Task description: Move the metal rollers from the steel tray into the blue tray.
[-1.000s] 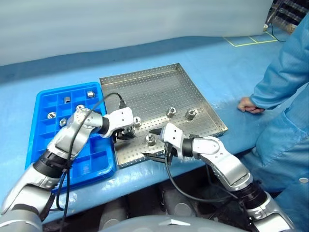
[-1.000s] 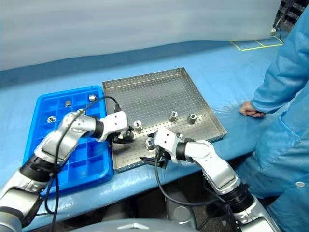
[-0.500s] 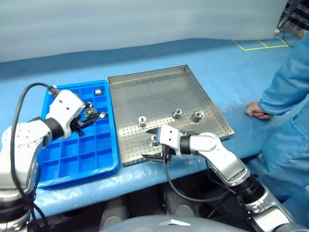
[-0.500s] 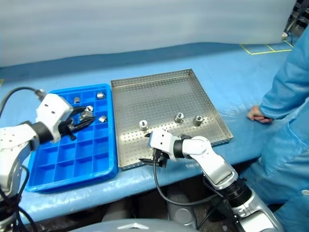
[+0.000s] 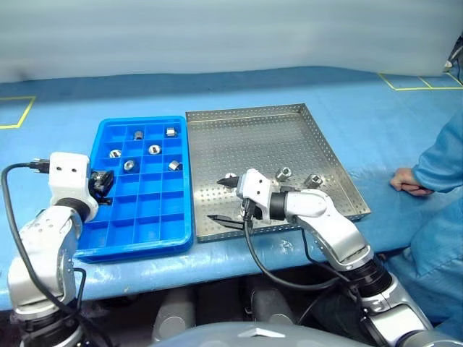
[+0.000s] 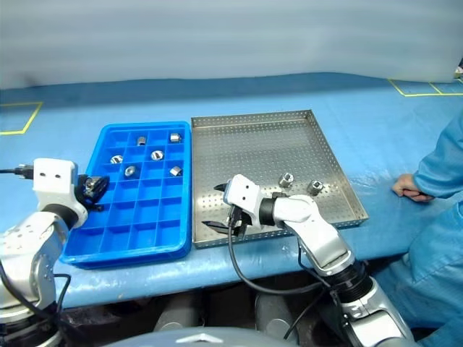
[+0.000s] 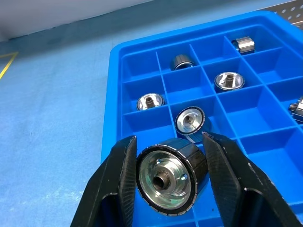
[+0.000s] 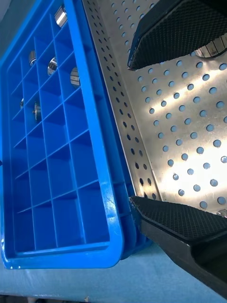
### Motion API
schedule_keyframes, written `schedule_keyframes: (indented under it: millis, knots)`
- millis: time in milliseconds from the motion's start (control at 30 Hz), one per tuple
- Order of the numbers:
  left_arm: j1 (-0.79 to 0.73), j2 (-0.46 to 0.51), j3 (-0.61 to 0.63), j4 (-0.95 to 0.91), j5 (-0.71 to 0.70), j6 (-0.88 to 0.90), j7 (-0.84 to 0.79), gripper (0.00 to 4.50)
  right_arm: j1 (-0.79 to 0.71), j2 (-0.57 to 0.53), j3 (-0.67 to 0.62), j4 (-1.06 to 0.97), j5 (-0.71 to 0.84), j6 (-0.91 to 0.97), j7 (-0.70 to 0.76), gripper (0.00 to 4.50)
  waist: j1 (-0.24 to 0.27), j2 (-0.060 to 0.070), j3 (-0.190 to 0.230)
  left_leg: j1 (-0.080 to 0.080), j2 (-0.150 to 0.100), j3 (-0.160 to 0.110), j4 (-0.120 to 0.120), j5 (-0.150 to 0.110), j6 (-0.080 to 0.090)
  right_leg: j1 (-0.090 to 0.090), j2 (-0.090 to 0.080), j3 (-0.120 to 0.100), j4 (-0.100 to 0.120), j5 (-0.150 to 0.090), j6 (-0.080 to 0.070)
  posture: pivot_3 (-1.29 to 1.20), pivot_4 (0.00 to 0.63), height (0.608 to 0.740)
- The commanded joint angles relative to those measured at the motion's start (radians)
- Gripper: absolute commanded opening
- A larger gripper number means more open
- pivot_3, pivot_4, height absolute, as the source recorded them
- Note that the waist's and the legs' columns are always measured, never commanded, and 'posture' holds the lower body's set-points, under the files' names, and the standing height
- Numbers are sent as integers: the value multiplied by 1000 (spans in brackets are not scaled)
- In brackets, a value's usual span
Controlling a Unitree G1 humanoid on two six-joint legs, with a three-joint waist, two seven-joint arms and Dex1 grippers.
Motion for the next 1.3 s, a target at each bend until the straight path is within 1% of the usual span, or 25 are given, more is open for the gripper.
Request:
schedule_keyframes:
  millis: [33, 67, 133, 167, 267, 333, 400, 467, 533, 633, 767, 867, 1067, 1167, 1300]
  knots:
    - [-11, 23, -17, 12, 9, -26, 17, 1862, -1, 4, -36, -33, 16, 2, -16, 4500, -2, 0, 0, 0, 0, 0, 0, 0, 0, 0, 0, 0, 0, 0, 0, -17, 150, 740]
    - [-7, 32, -25, 18, 9, -29, 14, 1862, 1, 4, -39, -36, 18, 4, -21, 4500, -2, 0, 0, 0, 0, 1, -1, 0, 0, -1, 0, 1, 0, 0, 0, -17, 150, 740]
    - [-5, 37, -29, 25, 17, -26, 32, 2606, 7, 1, -46, -41, 19, 8, -29, 4500, -3, 0, 0, 0, 0, 1, -1, 0, 0, -1, 0, 1, 0, 0, 0, -29, 150, 740]
    - [-6, 38, -30, 26, 24, -25, 44, 2836, 9, -1, -48, -42, 20, 9, -31, 4500, -3, 0, 0, 0, 0, 1, -1, 0, 0, -1, 0, 0, 0, 0, 0, -29, 150, 740]
    - [-20, 30, -17, 29, 29, -40, 73, 3869, 12, 0, -59, -39, 18, 12, -46, 4500, -3, 0, 0, 0, 0, 1, -1, 0, 0, -1, 0, 1, 0, 0, 0, -30, 150, 740]
    - [-41, 13, -8, 27, 17, -64, 86, 4453, 14, 0, -64, -36, 14, 12, -56, 4500, -3, 0, 0, 0, 0, 1, -1, 0, 0, -1, 0, 0, 0, 0, 0, -34, 150, 740]
    - [-63, -7, -1, 27, -8, -83, 86, 4453, 15, -1, -67, -36, 13, 12, -63, 4500, -2, 0, 0, 0, 0, 1, 0, 0, 0, 0, 0, 0, 0, 0, 0, -34, 150, 740]
    - [-105, -28, -44, 14, -79, -108, 26, 4453, 18, -9, -71, -41, 10, 15, -70, 4500, -1, 0, 0, 0, 0, 1, 0, 0, 0, 0, 0, 1, 0, 0, 0, -34, 150, 740]
    - [-143, -23, -127, 13, -146, -114, -62, 4453, 22, -23, -82, -45, 8, 21, -73, 4500, 2, -1, 0, -1, -1, 0, 0, 0, 0, 0, -1, 0, -1, 0, 0, -40, 150, 740]
    - [-185, 43, -283, 41, -178, -119, -183, 4453, 28, -53, -105, -49, 10, 29, -72, 4500, -3, 0, 0, -1, -1, 1, 0, 0, 0, 0, -1, 1, -1, 0, 0, -59, 150, 740]
    - [-280, 111, -482, 122, -162, -135, -275, 4453, 40, -91, -135, -59, -1, 31, -89, 4500, -20, 0, 0, -1, -1, 2, -1, 0, 1, -1, 0, 2, -1, 0, 0, -102, 150, 740]
    - [-347, 124, -571, 228, -123, -156, -285, 4453, 55, -96, -150, -75, -4, 37, -110, 4500, -37, 0, 0, -1, -1, 1, -1, 0, 1, -1, 1, 2, -1, 0, 0, -135, 150, 740]
    - [-433, 98, -666, 452, -66, -207, -296, 4453, 104, -82, -157, -123, -5, 50, -146, 4500, -65, 0, 0, -1, 0, 2, -1, -1, 1, -1, 1, 3, -1, 0, 0, -197, 150, 740]
    - [-450, 79, -670, 522, -56, -226, -299, 4453, 122, -76, -159, -141, -4, 53, -160, 4500, -81, 0, 0, -2, 0, 1, -1, -1, 1, -2, 1, 3, -1, 0, 0, -216, 150, 740]
    - [-451, 45, -656, 584, -83, -255, -340, 4453, 129, -70, -151, -149, -6, 54, -169, 4500, -100, 0, 0, -1, -1, 2, -1, -1, 1, -1, 1, 3, -1, 1, 2, -229, 150, 740]
